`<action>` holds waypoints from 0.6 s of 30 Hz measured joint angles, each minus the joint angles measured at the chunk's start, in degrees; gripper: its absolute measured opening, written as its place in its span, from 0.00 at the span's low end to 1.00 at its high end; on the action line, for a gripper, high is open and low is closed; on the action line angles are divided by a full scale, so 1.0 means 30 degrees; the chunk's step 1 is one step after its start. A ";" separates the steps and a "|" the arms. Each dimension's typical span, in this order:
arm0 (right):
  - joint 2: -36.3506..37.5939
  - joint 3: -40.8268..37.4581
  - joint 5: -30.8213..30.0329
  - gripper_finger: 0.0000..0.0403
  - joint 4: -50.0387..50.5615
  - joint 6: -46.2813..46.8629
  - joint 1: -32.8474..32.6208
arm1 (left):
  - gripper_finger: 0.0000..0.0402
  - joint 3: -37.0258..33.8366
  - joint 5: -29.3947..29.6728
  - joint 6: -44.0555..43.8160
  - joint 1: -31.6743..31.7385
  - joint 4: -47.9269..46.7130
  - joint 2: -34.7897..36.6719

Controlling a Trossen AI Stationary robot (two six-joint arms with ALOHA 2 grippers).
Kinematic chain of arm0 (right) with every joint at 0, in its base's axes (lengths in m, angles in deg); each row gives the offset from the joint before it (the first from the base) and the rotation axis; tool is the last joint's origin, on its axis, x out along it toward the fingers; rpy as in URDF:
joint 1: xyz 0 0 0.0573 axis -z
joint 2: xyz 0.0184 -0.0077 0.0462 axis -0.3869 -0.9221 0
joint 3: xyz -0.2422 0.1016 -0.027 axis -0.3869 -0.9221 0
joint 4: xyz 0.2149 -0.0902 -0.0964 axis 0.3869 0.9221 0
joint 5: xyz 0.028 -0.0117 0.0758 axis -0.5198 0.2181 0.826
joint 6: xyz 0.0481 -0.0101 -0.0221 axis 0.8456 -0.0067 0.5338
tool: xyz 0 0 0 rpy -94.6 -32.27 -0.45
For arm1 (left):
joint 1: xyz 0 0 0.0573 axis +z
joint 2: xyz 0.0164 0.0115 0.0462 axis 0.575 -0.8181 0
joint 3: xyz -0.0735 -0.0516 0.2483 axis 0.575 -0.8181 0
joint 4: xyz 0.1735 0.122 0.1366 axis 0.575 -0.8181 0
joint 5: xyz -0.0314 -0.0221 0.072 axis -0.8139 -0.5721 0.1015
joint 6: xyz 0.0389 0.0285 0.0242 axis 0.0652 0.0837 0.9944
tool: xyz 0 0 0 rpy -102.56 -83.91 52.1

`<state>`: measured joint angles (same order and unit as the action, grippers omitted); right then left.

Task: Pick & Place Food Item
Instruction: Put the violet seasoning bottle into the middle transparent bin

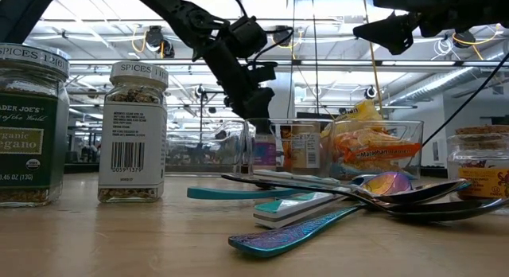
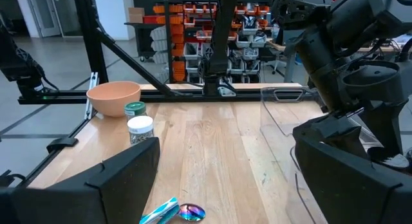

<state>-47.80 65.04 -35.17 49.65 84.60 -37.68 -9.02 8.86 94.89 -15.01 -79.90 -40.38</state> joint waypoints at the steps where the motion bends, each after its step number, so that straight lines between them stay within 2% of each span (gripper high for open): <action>1: 0.0000 0.0000 0.0000 0.89 0.0000 0.0000 0.0000 | 0.67 0.0000 0.0000 0.0000 0.0000 0.0007 0.0000; 18: 0.0000 -0.0007 0.0007 0.89 0.0082 0.0219 0.0000 | 0.67 -0.0007 0.0024 0.0381 0.0000 -0.0496 0.0044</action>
<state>-47.80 65.01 -35.15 49.89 85.26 -37.68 -9.04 8.93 96.03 -15.01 -81.39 -40.25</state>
